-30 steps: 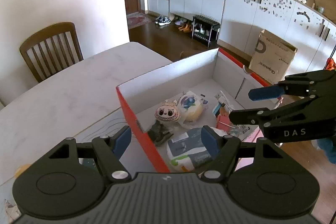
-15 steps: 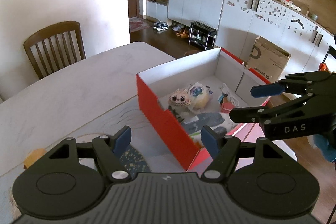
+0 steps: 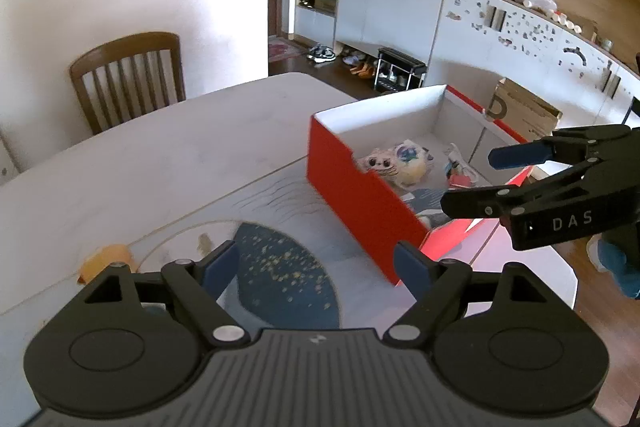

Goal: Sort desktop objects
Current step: 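Withdraw both tools from the box back over the table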

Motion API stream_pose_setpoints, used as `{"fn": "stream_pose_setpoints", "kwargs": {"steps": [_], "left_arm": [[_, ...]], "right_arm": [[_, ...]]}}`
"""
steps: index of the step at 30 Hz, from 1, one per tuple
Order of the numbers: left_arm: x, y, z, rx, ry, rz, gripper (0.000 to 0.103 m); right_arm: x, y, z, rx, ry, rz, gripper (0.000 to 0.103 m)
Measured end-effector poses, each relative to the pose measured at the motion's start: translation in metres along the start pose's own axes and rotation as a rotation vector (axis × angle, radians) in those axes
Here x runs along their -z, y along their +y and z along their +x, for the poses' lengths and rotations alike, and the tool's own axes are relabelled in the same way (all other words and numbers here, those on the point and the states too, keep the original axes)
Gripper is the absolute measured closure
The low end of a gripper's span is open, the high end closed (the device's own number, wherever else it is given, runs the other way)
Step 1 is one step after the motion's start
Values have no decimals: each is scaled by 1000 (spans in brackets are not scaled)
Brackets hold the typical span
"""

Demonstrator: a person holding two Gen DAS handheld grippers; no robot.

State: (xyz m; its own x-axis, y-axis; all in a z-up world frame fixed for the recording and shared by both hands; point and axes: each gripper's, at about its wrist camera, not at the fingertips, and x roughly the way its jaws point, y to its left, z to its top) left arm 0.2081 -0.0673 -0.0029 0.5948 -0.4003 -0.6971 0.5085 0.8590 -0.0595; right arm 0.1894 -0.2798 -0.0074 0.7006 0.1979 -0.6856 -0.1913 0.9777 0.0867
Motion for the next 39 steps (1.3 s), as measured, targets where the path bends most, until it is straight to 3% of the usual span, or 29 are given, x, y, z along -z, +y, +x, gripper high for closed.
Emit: {"fn": "stream_pose_setpoints", "kwargs": {"steps": [12,26,39], "left_arm": [[32,56,-24,-59,-23,-82,1],[60,107,-37,-91,-29,-110,0],[85,158,-36,-170,-31,-171,0]], "right_arm": [[-7,56,18,-32,-25,-37,7],[-18,109,39,-30,-36,-65,0],[-29,157,79,-46,-25,-100,0]]}}
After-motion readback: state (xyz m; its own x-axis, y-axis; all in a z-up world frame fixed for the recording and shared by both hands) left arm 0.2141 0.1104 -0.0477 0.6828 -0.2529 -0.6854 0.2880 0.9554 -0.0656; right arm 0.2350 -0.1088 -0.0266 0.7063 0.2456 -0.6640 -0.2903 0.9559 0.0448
